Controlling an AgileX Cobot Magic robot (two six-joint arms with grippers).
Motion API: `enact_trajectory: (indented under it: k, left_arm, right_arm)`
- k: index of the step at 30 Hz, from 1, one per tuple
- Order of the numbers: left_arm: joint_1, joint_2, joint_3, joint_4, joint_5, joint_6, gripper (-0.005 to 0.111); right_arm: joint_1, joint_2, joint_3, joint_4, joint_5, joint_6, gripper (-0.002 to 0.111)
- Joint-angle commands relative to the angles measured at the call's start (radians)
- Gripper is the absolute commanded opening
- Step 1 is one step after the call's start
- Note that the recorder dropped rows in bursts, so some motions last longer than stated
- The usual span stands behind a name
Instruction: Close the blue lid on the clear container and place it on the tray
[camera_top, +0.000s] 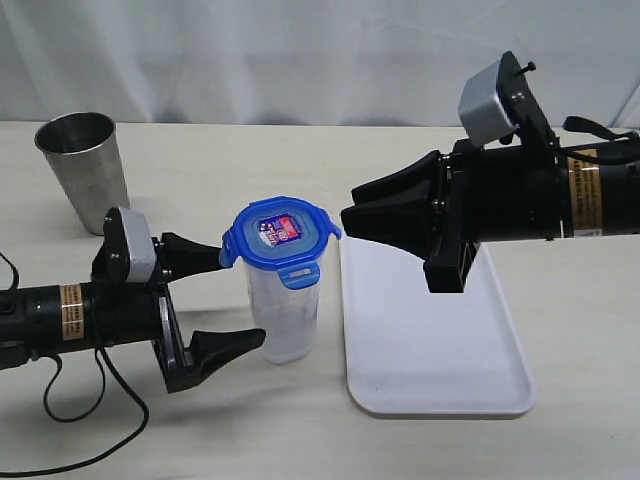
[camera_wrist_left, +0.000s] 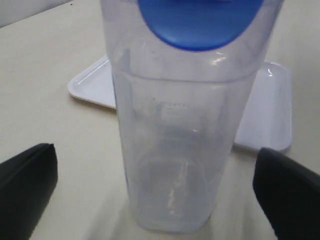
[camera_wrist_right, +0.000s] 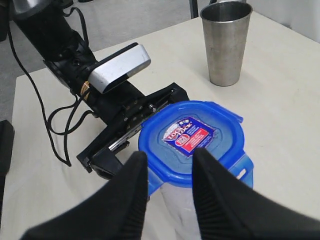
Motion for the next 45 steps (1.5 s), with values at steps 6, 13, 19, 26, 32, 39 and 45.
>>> enact_trajectory:
  k: [6,13,19,26,32,39,45]
  left_arm:
    - [-0.077,0.064,-0.105,-0.011,-0.039,0.006,0.101]
    - [-0.126,0.108,-0.175,-0.067,-0.032,0.006,0.101]
    - [-0.126,0.108,-0.175,-0.085,-0.037,0.01,0.101]
    - [-0.126,0.108,-0.175,-0.093,-0.037,0.014,0.07]
    - [-0.126,0.108,-0.175,-0.091,-0.03,0.014,0.027]
    - [-0.126,0.108,-0.175,-0.094,-0.026,0.018,0.0]
    - [-0.126,0.108,-0.175,-0.094,-0.008,0.018,0.0]
  right_arm:
    - [0.0,-0.005,0.003,-0.004,0.008,0.025,0.03]
    - [0.0,-0.005,0.003,-0.004,0.095,0.074,0.03]
    - [0.0,-0.005,0.003,0.004,0.189,0.188,0.032]
    - [0.0,-0.005,0.003,0.046,0.233,0.255,0.053]
    - [0.0,-0.005,-0.003,0.046,0.199,0.35,0.053]
    - [0.0,-0.005,-0.086,0.041,0.248,0.495,0.053]
    - [0.0,-0.005,-0.187,-0.113,0.597,0.728,0.053]
